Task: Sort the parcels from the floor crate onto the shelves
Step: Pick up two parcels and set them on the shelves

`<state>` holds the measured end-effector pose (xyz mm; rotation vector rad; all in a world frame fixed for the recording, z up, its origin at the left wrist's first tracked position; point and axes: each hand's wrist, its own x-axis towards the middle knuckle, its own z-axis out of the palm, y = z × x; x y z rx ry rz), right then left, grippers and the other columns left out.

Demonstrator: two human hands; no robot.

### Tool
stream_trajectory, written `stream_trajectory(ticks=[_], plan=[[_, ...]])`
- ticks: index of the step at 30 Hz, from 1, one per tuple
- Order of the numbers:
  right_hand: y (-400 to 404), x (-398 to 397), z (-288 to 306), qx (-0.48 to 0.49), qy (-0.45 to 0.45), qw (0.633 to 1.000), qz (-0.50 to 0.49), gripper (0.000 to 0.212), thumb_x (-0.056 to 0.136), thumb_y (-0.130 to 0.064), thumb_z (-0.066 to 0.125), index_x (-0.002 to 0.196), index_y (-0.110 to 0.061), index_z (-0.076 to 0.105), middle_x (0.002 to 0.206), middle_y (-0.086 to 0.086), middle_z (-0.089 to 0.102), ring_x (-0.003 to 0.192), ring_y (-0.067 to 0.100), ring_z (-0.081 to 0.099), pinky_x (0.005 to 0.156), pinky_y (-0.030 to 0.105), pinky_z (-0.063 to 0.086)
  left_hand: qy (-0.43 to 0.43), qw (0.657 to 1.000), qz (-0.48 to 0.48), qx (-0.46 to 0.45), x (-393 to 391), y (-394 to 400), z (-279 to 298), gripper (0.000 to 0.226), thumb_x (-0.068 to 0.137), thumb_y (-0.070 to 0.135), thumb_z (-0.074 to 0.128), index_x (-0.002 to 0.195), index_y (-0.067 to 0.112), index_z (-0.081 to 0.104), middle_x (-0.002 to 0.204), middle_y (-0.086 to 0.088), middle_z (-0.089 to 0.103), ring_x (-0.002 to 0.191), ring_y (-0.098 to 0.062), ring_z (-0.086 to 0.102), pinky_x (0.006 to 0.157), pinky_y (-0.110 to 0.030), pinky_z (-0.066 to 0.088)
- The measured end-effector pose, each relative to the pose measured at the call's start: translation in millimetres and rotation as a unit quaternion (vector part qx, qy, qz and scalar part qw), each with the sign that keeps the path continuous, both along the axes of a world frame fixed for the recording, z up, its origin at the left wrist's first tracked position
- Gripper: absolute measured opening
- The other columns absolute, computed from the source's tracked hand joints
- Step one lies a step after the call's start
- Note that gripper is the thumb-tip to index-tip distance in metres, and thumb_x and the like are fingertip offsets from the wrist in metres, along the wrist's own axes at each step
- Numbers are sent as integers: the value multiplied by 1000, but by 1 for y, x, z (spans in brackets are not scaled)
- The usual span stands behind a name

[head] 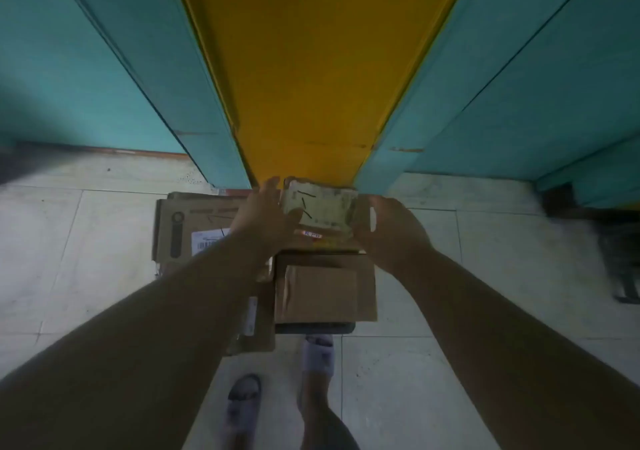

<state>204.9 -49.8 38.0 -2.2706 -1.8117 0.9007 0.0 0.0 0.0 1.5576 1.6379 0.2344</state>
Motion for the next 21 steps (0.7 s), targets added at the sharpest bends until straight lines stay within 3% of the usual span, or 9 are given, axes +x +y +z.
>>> stream_trajectory(ticks=[4, 6, 9, 12, 13, 15, 17, 19, 21], plan=[[11, -8, -24, -54, 60, 996, -46, 18, 97, -26, 54, 112, -16, 54, 96, 1, 63, 93, 24, 62, 62, 27, 39, -19, 997, 57, -48, 7, 6, -1, 49, 89, 38, 66, 131, 18, 49, 115, -4, 63, 96, -23, 62, 73, -38, 53], [10, -11, -27, -21, 92, 993, -73, 14, 97, -25, 55, 109, -19, 58, 91, -4, 62, 87, 18, 60, 56, 21, 35, -69, 992, 80, -71, 5, -2, 3, 40, 86, 37, 70, 121, 25, 55, 107, -3, 65, 94, -23, 65, 76, -44, 59], [7, -13, -11, 30, 108, 992, -55, 29, 99, -30, 54, 126, -20, 60, 101, -8, 64, 88, 9, 58, 59, 14, 34, -135, 977, 118, -112, -4, -17, 11, 45, 78, 34, 74, 118, 30, 55, 108, -4, 65, 96, -25, 68, 75, -47, 62], [5, -17, 10, 50, 121, 991, -24, 34, 98, -25, 58, 131, -17, 61, 114, -2, 67, 97, 11, 60, 70, 21, 42, -105, 981, 130, -98, -12, -37, 24, 33, 85, 23, 75, 107, 25, 51, 103, -3, 65, 84, -17, 68, 61, -31, 60], [5, -20, 19, 50, 124, 991, -22, 35, 97, -21, 60, 132, -16, 61, 118, -1, 67, 99, 11, 60, 75, 23, 44, -105, 980, 139, -97, -14, -43, 28, 33, 83, 23, 77, 105, 23, 51, 103, -3, 65, 82, -19, 69, 60, -33, 61], [7, -27, 35, 49, 134, 989, -21, 36, 97, -22, 62, 133, -18, 60, 119, -4, 66, 98, 8, 58, 77, 22, 45, -138, 970, 152, -132, -23, -52, 40, 40, 79, 23, 81, 106, 19, 52, 104, -5, 66, 86, -24, 71, 71, -45, 63], [9, -39, 50, 49, 156, 986, -6, 34, 96, -25, 64, 130, -21, 62, 116, -8, 65, 98, 5, 58, 73, 15, 44, -187, 954, 159, -173, -38, -63, 53, 43, 77, 20, 82, 108, 16, 53, 104, -5, 69, 90, -24, 72, 79, -45, 61], [6, -57, 63, 66, 180, 982, 4, 33, 96, -29, 64, 128, -21, 62, 118, -9, 65, 103, 6, 59, 80, 18, 47, -222, 941, 155, -201, -62, -79, 64, 49, 76, 28, 83, 115, 15, 56, 102, -6, 71, 89, -23, 71, 77, -40, 59], [-4, -78, 67, 80, 180, 980, 4, 32, 95, -33, 64, 125, -22, 63, 117, -8, 67, 106, 6, 60, 86, 23, 50, -251, 930, 180, -200, -91, -100, 73, 42, 82, 34, 77, 112, 8, 63, 93, -9, 69, 81, -25, 64, 73, -38, 52]])
